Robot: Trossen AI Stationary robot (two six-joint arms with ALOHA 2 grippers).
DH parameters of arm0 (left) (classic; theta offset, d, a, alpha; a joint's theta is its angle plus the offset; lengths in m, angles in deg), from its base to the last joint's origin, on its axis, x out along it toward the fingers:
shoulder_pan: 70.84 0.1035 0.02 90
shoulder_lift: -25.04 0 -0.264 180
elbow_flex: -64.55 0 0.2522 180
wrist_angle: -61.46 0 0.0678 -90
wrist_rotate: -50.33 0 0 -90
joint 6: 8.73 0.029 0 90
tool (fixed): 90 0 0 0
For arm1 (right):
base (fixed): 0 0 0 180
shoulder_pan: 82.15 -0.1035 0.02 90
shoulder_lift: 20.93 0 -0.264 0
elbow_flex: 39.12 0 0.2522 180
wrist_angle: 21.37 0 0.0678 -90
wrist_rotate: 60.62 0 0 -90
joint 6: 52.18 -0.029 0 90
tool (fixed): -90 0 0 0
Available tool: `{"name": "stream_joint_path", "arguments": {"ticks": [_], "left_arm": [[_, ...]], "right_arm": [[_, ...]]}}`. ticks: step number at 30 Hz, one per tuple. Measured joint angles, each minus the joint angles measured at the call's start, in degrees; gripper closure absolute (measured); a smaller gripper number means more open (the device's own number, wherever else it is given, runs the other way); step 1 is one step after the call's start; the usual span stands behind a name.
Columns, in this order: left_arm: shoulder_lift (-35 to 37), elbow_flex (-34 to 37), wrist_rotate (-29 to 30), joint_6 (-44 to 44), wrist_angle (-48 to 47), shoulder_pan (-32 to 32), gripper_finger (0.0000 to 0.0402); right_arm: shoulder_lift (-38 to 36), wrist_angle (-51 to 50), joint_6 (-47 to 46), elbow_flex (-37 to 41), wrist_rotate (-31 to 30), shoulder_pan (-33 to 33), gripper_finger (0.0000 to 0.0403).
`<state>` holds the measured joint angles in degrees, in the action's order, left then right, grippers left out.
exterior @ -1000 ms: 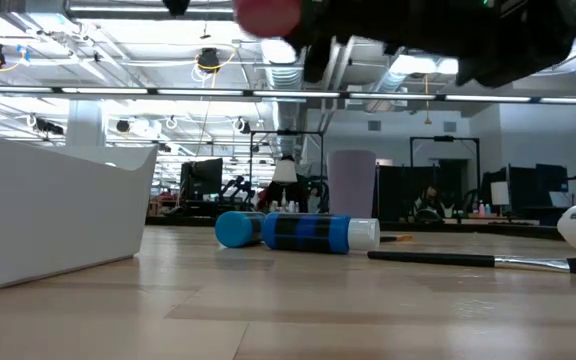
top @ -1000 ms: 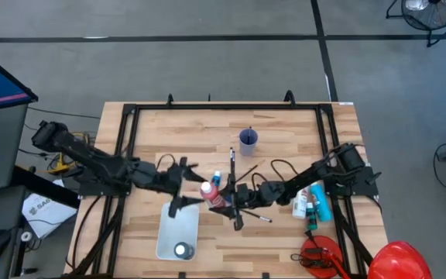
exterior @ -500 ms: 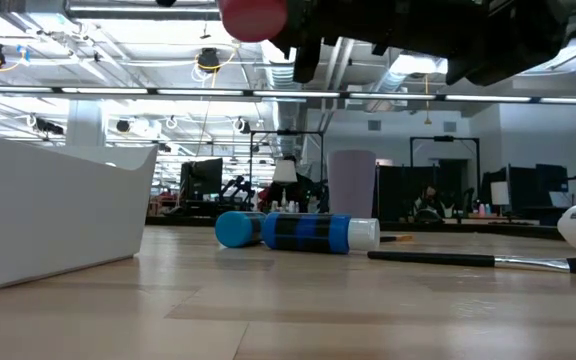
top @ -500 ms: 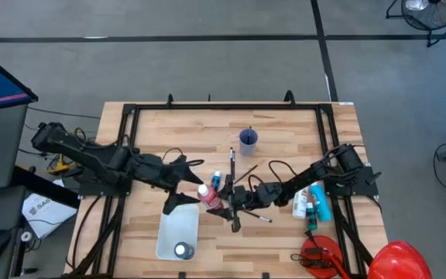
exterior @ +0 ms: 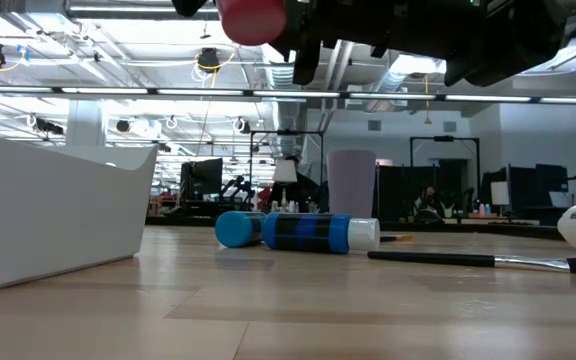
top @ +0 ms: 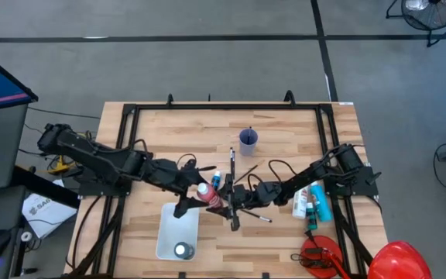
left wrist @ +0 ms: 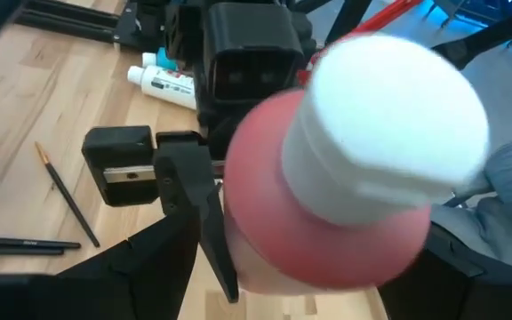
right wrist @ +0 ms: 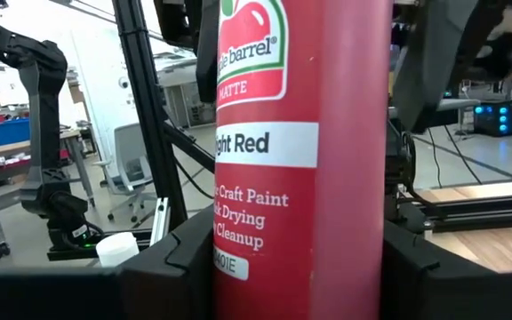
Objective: Pick & Place Paint Supplies
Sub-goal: Put the red paint bottle into the white bin
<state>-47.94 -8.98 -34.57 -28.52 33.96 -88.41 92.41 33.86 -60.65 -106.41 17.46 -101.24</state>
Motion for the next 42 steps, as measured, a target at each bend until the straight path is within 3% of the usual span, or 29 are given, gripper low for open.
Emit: {"name": "stream_joint_path", "arguments": {"ticks": [13,24,34,42], "left_arm": [[0.43,-0.02,-0.18,1.86,2.92,1.21,0.0117],[-0.25,-0.01,-0.05,2.41,3.22,0.62,0.0219],[-0.38,0.09,1.69,0.97,1.08,-1.57,0.0217],[-0.34,0.09,8.26,-3.04,-5.56,-4.57,0.0219]], "right_arm": [[-0.04,-0.11,-0.15,0.01,-0.2,0.04,0.0216],[-0.04,-0.26,-0.2,0.12,-0.57,0.21,0.0209],[-0.15,-0.49,0.05,-0.03,0.26,0.43,0.0167],[-0.13,-0.83,-0.56,-0.03,-0.16,0.44,0.0156]]}}
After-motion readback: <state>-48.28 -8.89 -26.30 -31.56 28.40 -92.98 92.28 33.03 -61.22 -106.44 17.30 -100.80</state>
